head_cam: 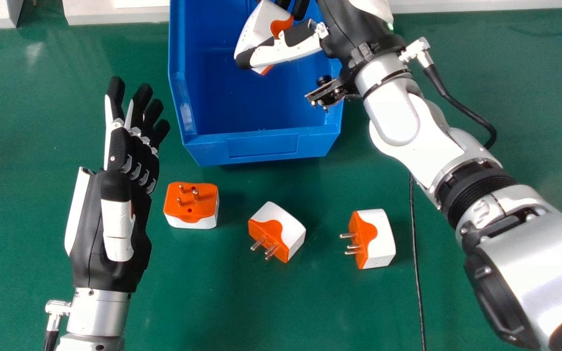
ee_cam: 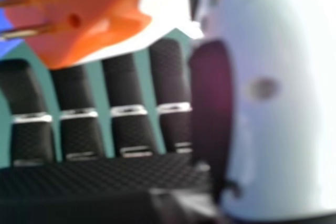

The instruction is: Pick all objects and put in blue box

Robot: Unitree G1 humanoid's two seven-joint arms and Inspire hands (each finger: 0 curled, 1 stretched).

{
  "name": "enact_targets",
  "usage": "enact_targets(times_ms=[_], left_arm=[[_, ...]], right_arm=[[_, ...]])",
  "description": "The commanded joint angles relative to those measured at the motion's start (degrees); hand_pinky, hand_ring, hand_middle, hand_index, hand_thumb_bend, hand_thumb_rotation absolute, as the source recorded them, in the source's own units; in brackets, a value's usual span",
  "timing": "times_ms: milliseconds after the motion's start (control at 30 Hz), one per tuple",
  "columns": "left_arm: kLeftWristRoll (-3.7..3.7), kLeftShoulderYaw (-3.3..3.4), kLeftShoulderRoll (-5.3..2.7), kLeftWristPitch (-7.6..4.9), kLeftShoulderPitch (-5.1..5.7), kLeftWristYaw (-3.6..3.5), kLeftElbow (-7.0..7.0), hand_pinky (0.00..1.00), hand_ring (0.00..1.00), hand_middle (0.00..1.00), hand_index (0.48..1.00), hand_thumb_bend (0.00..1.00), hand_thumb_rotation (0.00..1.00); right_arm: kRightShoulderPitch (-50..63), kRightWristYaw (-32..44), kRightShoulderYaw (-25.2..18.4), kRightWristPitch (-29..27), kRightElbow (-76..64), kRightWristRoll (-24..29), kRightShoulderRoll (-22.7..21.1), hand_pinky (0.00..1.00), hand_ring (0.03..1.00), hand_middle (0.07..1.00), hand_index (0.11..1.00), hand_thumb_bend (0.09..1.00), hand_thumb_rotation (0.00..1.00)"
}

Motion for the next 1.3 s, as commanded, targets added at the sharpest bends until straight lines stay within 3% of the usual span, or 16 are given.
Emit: enact_targets(times_ms=[0, 267, 333, 433, 633, 1267], left_arm=[[-0.62, 0.29, -0.03, -1.00, -0.31, -0.35, -0.71, 0.98, 0.99, 1.00, 1.000, 0.92, 1.00], [-0.68, 0.28, -0.01, -0.65, -0.52, -0.25, -0.74, 0.98, 0.99, 1.00, 1.000, 0.92, 1.00], [-0.68, 0.28, -0.03, -0.58, -0.54, -0.20, -0.78, 0.97, 0.99, 1.00, 1.000, 0.92, 1.00], [-0.52, 0.28, 0.02, -0.51, -0.44, -0.05, -1.04, 0.97, 0.99, 1.00, 1.000, 0.92, 1.00], [-0.02, 0.17, -0.05, -0.71, -0.40, 0.25, -1.11, 0.97, 0.99, 1.00, 1.000, 0.91, 1.00], [0.24, 0.18, -0.06, -0.90, -0.39, 0.48, -0.87, 0.97, 0.99, 1.00, 1.000, 0.90, 1.00]], right_arm=[[-3.0, -0.9, 0.1, -0.1, -0.4, 0.0, -0.1, 0.37, 0.388, 0.500, 0.526, 0.515, 0.00], [-2.8, 3.5, -0.7, 0.1, -0.2, 1.6, -0.1, 0.40, 0.405, 0.530, 0.525, 0.513, 0.00], [-2.8, 4.8, -1.0, 0.0, -0.4, 2.0, -0.2, 0.44, 0.468, 0.575, 0.578, 0.651, 0.01], [-2.8, 6.2, -1.3, 0.0, -0.6, 2.3, -0.3, 0.47, 0.537, 0.629, 0.633, 0.777, 0.03], [-3.1, 7.8, -1.8, 0.5, -0.5, 2.7, -0.3, 0.50, 0.606, 0.679, 0.681, 0.874, 0.06], [-2.2, 6.8, -1.9, -0.8, -1.2, 2.4, -1.1, 0.55, 0.671, 0.720, 0.729, 0.940, 0.10]])
